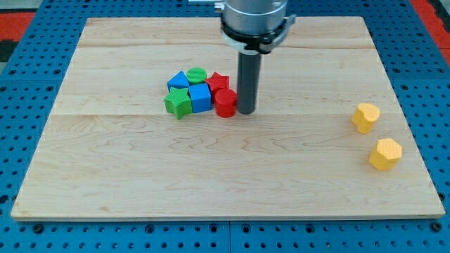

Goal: Slide the yellow heart closer to a group of blocks

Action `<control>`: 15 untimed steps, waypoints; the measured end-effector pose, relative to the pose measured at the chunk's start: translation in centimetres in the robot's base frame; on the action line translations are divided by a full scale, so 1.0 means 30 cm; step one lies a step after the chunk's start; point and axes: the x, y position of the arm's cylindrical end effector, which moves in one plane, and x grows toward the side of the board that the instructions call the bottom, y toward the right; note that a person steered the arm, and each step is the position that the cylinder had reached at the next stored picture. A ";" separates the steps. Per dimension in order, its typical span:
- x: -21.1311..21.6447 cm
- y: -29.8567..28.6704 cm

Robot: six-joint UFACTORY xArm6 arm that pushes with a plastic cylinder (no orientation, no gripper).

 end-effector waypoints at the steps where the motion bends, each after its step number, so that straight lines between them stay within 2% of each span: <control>1: 0.000 0.005; 3: -0.100 0.333; 5: -0.110 0.657; 7: -0.013 0.756; 10: 0.164 0.679; 12: 0.237 0.487; 14: 0.258 0.204; 15: 0.339 0.203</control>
